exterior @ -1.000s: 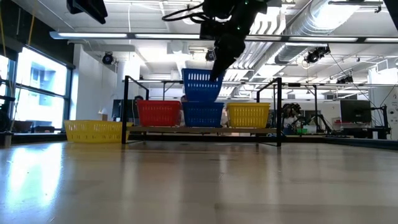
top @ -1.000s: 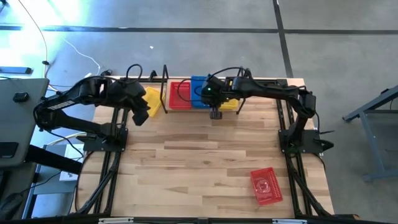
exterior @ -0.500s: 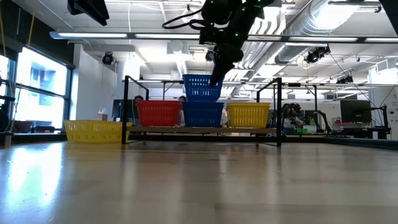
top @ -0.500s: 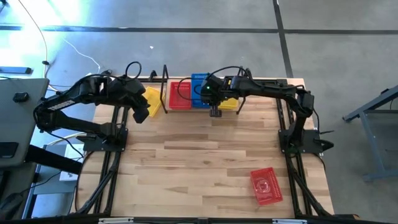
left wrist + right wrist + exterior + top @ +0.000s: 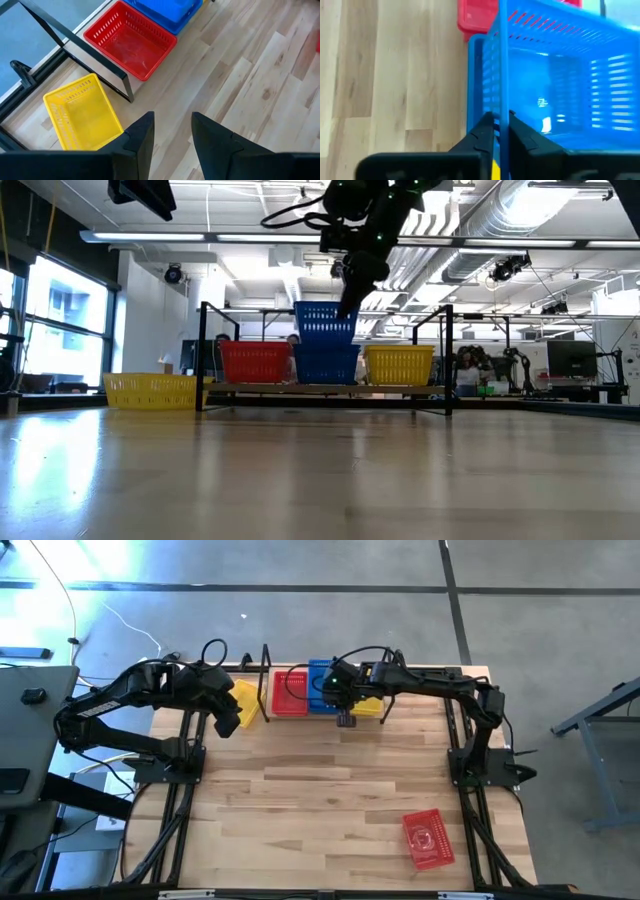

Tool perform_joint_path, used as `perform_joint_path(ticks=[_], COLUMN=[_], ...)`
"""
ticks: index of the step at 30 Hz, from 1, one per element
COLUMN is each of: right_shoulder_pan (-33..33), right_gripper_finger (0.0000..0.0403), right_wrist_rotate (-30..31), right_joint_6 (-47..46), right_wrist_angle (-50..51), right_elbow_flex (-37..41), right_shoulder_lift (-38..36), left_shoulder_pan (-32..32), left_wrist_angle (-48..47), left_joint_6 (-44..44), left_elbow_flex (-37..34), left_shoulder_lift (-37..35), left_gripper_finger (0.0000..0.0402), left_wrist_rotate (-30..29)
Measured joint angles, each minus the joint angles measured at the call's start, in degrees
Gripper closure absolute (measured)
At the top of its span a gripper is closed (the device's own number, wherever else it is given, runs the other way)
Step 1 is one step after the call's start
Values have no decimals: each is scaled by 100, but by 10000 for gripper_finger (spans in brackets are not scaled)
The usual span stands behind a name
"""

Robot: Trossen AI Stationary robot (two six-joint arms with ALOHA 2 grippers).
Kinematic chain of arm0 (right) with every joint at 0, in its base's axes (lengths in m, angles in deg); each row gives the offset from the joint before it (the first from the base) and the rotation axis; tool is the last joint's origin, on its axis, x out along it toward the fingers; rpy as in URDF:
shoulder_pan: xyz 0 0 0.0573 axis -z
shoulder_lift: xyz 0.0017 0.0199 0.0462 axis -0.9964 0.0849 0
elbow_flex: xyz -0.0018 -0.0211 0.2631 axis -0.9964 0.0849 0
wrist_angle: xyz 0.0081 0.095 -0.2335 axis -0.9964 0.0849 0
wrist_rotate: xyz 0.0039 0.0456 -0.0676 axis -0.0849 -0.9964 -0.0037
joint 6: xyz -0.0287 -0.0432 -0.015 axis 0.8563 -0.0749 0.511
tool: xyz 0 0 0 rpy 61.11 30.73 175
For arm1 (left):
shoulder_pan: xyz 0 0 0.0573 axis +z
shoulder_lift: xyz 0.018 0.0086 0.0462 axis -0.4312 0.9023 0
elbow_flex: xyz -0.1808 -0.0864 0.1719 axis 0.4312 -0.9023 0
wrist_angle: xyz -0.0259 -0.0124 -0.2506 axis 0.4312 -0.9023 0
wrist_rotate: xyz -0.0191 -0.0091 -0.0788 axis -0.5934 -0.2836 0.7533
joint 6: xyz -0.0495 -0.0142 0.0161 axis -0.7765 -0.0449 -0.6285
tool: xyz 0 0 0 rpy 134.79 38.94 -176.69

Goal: Stack baskets on shelf by color
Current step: Stack the blue bin on top of the blue bin on the shelf

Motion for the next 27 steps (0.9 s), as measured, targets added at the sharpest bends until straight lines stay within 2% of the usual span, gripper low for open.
perform_joint_path(ticks=[7,12,19,23,27], right_shoulder_pan=[-2,0,0,-57,-133], right_gripper_finger=[329,310,309,313,345], right_wrist_rotate=[79,77,-100,227,492], right_joint_6=[0,-34,-315,-358,-308], right_wrist_angle=[-99,-97,-2,43,-37], right_elbow_flex=[0,0,0,0,0], right_shoulder_lift=[22,22,136,206,206], left_shoulder_pan=[0,0,0,0,0], left_wrist_angle=[-2,-4,-7,-7,-7], left_joint_6=[-2,-3,55,83,85], left_elbow_flex=[0,0,0,0,0], left_shoulder_lift=[0,0,0,0,0], left_gripper_finger=[282,281,282,282,282], left_wrist_rotate=[0,-11,-74,-74,-77])
